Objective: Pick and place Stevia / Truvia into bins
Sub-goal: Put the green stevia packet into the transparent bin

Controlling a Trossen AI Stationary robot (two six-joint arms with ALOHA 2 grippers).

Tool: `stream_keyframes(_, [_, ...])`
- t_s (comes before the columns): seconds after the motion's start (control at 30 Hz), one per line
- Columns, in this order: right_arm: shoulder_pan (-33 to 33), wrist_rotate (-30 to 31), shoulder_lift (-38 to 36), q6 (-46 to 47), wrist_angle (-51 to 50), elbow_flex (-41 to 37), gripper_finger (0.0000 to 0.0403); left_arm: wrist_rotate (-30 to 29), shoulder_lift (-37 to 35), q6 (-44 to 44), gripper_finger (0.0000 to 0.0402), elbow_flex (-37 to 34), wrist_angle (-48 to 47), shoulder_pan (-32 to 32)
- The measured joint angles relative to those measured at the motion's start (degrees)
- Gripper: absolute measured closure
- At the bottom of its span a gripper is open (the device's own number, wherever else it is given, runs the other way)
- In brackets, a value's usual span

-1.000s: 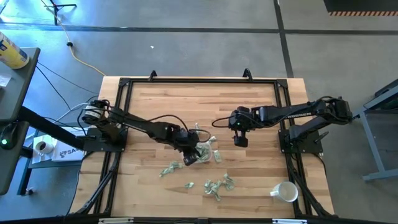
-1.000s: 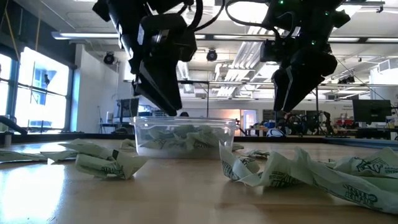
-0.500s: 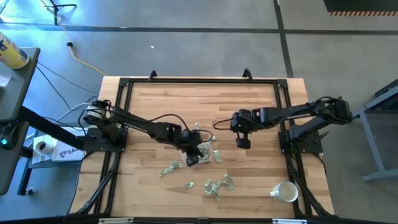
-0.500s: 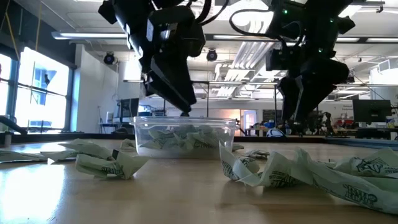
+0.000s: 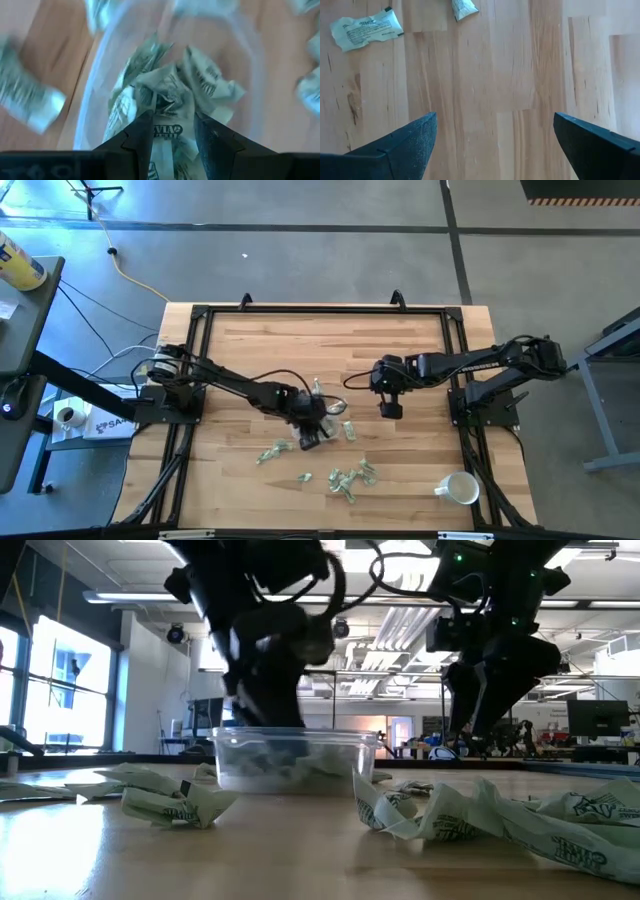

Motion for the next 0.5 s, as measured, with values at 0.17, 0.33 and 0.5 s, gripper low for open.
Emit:
stream_keyframes(0.17, [0.0,0.5,0.0,0.0,0.2,0.0,0.0018,1.1,-2.0,-4.0,0.0224,1.1,-9.9,0.0])
stream_keyframes(0.33, [0.0,0.7,0.0,0.0,1.1,0.0,0.0018,-1.1,-5.3,-4.2,0.0224,6.3,-10.6,0.0])
stream_keyframes(0.5, [0.0,0.6,0.0,0.0,2.0,0.0,0.0018,-7.1,-5.9,-1.2,0.0224,10.3,-20.5,0.6])
